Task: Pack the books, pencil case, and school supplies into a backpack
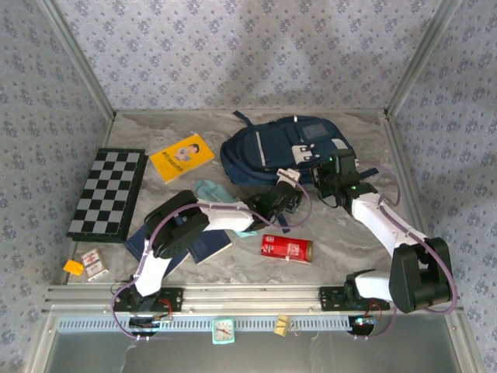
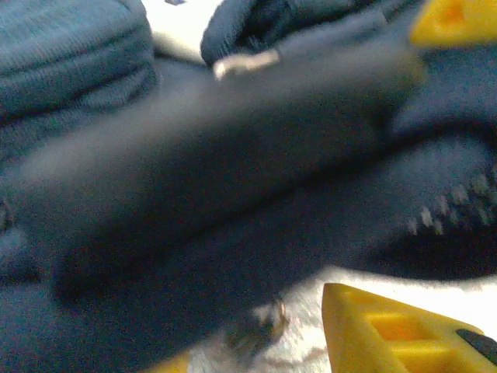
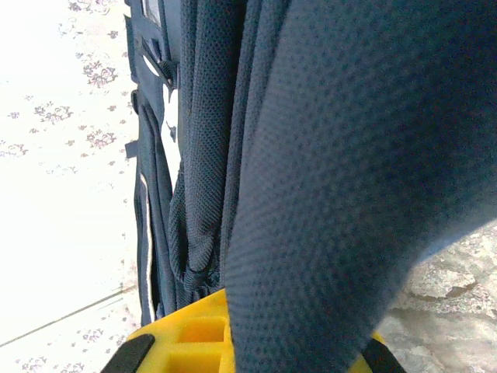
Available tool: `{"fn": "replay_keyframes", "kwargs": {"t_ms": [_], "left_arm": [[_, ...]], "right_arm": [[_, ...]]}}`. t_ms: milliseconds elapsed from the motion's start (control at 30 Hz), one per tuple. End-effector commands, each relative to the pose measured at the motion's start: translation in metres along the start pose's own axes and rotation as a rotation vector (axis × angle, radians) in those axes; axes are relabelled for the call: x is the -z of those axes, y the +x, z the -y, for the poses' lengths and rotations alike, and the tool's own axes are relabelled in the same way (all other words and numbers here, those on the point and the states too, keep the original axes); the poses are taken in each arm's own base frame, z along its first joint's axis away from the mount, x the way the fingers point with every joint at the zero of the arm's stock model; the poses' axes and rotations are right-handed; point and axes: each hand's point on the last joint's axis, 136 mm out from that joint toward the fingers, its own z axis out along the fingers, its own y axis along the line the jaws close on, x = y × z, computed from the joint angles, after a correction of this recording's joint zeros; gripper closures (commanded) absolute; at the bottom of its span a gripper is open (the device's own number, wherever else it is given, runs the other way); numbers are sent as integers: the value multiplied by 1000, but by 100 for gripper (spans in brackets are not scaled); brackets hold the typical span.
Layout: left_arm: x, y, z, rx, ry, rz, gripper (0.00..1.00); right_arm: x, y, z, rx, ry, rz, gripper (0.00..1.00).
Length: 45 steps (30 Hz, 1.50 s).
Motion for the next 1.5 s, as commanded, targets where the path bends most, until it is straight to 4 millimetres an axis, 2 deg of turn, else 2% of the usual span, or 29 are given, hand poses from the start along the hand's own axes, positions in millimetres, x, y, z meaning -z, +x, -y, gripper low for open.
{"fn": "replay_keyframes", "kwargs": {"t_ms": [0,133,267,367,567,800,1000,1133,1233,1300,1467], "left_arm": [[-8,-26,-10,56,-72,78,57],[-8,-32,-5,39,-40,103,73],[-4,-36,-5,41,-18,103,93],[0,-38,-7,50,6,86,100],[16,-34,1,22,118,29,100],[33,-11,-20,47,124,-38,100],[43,-9,-36,27,117,-73,100],[50,-11,-38,-1,134,-77,100],[58,-10,-36,-16,194,-109,100],[64,-7,-45,-21,178,-139,100],[75,-1,-53,-35,210,-187,100]], "right_arm": [[11,6,-27,-3,-106,-7,100],[10,6,-24,-5,-104,1,100],[10,2,-20,-3,-92,14,100],[10,-3,-21,-8,-96,24,100],[13,-17,-24,3,-94,48,100],[14,-35,-21,-2,-83,61,100],[7,-41,-20,-7,-71,37,100],[3,-44,-21,3,-67,29,100],[1,-59,-19,25,-42,47,100],[-4,-75,-16,30,-28,50,100],[-38,-111,-13,39,3,-23,100]]}}
